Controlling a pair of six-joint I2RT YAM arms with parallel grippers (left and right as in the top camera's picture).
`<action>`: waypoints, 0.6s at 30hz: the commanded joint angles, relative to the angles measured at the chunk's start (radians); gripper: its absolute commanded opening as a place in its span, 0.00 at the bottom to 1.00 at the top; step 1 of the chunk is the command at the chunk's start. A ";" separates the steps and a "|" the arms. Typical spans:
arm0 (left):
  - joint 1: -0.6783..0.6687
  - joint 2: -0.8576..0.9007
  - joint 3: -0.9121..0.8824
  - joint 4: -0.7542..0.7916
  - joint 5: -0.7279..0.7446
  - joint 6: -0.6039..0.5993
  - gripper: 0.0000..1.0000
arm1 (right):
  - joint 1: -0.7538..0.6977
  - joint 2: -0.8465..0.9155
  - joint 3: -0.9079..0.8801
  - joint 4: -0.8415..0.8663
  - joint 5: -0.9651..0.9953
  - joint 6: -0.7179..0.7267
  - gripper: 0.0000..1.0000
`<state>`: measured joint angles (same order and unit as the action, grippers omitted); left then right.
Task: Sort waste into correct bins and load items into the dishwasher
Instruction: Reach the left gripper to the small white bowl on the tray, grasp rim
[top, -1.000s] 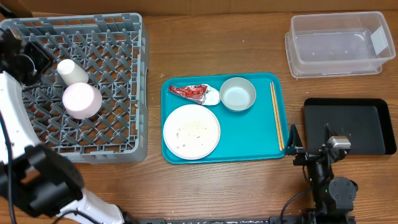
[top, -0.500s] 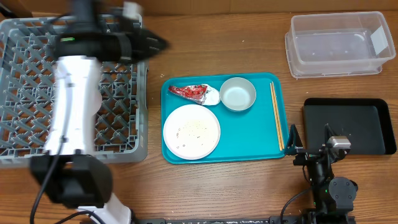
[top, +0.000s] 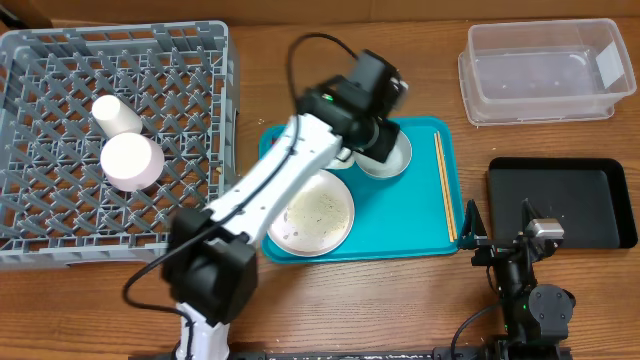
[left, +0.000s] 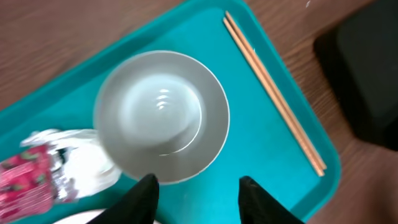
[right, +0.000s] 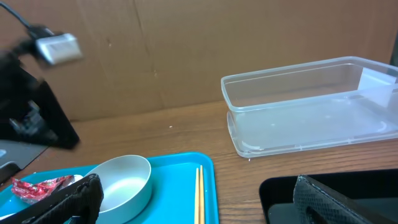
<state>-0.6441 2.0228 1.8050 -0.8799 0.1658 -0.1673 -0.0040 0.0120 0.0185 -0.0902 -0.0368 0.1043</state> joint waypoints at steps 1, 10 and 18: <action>-0.049 0.082 -0.002 0.011 -0.068 0.034 0.43 | 0.003 -0.009 -0.010 0.006 0.010 0.003 1.00; -0.124 0.251 -0.002 0.074 -0.065 0.059 0.32 | 0.003 -0.009 -0.010 0.006 0.010 0.003 1.00; -0.120 0.265 0.003 0.070 -0.064 0.055 0.04 | 0.003 -0.009 -0.010 0.006 0.010 0.003 1.00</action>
<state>-0.7708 2.2837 1.8095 -0.7925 0.0914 -0.1116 -0.0044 0.0120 0.0185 -0.0898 -0.0364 0.1047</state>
